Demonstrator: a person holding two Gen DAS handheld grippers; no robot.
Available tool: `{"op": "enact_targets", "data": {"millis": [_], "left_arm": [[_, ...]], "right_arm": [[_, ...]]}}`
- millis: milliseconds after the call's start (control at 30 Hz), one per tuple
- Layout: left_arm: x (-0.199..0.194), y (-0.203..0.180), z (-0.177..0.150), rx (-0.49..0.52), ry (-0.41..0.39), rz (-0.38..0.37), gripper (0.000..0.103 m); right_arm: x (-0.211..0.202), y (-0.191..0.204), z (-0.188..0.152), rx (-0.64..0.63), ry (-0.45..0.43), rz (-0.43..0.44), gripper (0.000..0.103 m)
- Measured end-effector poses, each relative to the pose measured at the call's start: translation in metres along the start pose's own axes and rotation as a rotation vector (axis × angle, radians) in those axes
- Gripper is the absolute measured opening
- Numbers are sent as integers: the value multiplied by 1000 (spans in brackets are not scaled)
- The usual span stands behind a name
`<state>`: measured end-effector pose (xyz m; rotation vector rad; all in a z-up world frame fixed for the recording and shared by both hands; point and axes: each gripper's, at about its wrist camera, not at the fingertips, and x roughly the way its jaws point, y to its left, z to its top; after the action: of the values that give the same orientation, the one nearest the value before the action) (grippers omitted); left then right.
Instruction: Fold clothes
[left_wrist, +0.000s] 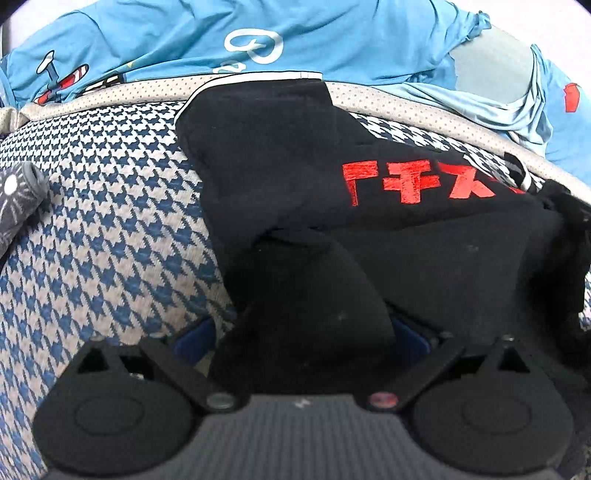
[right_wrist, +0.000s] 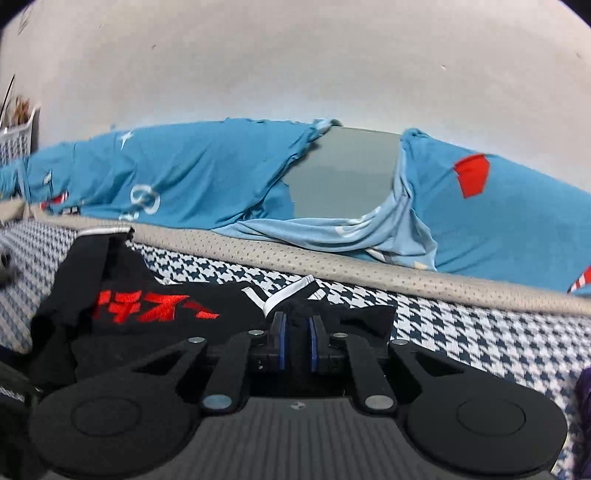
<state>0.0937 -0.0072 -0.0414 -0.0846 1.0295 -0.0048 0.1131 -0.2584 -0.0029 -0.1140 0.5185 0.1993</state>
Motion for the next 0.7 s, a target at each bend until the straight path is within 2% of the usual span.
{"op": "enact_targets", "data": {"millis": [167,233,367,433,700], "left_arm": [[1,-1,-1,13,-2,14,102],[1,-2,-2,18,-1,19,102],[1,-2,-2,24,2,25,102],[0,-2,-3,28,4,28,102],[-3,-6,-11,59,5,48,103]], "right_arm": [[-6,-23,-2,120,14,-19,8],[-6,-29,-4,106,26,-95,3],[-2,-48,-10,132,84,-230,2],[-3,-57,-12,145,97,-262,2],[-15,-46,-2,115,-10,-95,3]]}}
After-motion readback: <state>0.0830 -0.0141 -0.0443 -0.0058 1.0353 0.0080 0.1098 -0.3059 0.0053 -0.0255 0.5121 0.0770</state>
